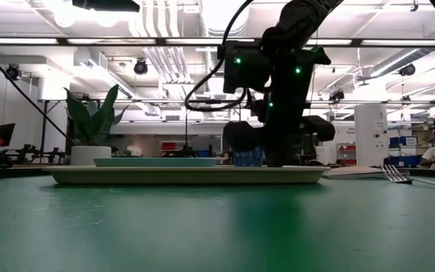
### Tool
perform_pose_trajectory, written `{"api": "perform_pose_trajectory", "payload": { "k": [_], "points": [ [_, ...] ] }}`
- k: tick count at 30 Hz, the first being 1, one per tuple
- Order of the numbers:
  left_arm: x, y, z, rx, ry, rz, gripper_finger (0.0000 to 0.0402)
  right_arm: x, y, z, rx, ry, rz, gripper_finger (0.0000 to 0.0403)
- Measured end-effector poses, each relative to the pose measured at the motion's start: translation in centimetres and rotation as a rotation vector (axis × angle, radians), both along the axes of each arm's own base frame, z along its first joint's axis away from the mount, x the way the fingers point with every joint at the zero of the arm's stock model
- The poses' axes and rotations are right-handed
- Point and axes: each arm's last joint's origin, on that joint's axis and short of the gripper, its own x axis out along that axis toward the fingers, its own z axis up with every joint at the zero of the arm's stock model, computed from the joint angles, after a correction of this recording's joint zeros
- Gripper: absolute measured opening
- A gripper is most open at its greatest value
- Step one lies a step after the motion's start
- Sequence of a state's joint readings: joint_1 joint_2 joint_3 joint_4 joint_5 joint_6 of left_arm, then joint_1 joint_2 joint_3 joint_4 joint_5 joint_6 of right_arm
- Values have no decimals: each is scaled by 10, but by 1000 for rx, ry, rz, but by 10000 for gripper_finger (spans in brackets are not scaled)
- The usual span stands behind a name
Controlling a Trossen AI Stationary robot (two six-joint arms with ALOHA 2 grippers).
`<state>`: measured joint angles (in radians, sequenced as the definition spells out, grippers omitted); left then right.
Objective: Pick and place plate/cup/fork/spoon on tray
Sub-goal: Put the orange spoon on the light brown serving tray to the bottom of the blue cup, then put the orange fork on the light brown serving tray between the light blue plate and the orange spoon
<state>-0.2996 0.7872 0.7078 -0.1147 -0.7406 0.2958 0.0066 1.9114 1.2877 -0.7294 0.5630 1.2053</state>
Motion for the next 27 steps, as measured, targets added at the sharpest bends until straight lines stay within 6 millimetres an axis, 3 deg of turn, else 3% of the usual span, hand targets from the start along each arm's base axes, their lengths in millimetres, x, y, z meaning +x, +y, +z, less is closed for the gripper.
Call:
{"api": "perform_pose_trajectory", "payload": {
  "k": [19,27],
  "points": [
    [0,0,0,0,0,1,61,-12,-6,-8,-21,79,-63,8],
    [0,0,0,0,0,0,61,-8,-6,-3,-21,63,-53,8]
  ]
}}
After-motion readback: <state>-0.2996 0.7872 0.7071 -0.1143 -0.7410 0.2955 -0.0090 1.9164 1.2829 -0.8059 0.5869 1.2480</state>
